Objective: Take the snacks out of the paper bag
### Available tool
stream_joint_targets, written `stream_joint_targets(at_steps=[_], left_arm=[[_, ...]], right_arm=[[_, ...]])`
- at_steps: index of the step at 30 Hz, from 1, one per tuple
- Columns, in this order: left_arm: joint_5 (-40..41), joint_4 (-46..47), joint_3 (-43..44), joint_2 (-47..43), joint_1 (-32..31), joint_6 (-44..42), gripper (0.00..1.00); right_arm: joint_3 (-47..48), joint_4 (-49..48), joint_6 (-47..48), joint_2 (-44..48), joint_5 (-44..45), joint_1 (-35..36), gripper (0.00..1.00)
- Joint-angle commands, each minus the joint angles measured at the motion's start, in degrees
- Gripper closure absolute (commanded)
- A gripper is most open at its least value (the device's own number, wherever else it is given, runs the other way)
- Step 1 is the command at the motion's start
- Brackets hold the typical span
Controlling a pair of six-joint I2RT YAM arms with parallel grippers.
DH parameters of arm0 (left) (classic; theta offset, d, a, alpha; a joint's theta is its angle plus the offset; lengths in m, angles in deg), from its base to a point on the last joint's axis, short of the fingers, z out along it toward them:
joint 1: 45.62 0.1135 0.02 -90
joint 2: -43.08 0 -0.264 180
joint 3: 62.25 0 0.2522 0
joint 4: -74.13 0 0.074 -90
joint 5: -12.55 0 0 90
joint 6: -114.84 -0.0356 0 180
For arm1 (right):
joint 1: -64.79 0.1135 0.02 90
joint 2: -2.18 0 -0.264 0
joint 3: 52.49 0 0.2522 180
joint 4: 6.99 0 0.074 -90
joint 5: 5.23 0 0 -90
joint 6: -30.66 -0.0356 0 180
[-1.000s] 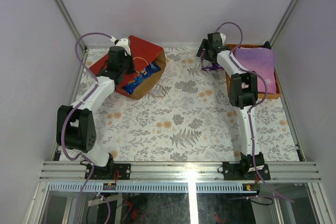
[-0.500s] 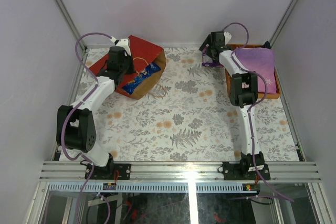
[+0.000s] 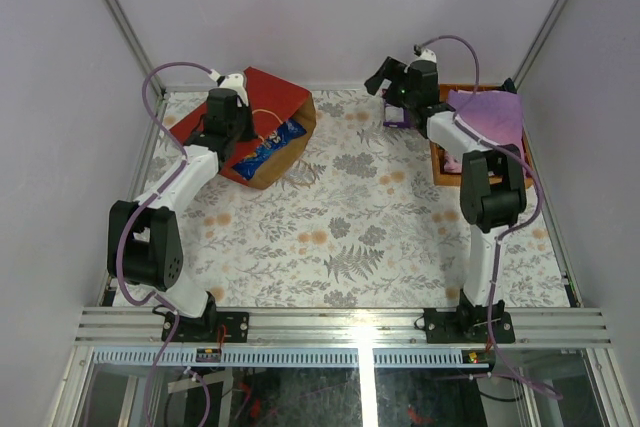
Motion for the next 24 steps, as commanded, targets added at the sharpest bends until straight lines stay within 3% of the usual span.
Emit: stream_joint_targets(at_steps=[1,9,15,18,24], left_arm=[[1.9,1.7,1.0,-1.6,0.8,1.0,1.0],[0.9,2.3,0.3,-2.3,1.4,1.9,1.0],[1.0,2.6,-0.4,-3.2,2.0,2.3,0.99],[0.5,2.9,-0.4,-3.2,1.9,2.5,0.99],[-0.2,3.0,-0.1,-2.6,1.9,2.6,0.99]], right_arm=[[-12.9,-18.9,-0.8,10.4,-6.6,3.5,0.02],[-22.3,-31.0,4.9,12.5,-6.4,11.7,0.05],[-25.8,-39.2,4.3,9.4,-7.4,16.5,0.2],[-23.3,-37.6,5.2,6.4,-7.9,18.2,0.29],[-11.7,-26.3,7.1,-1.5,-6.7,19.7,0.31]])
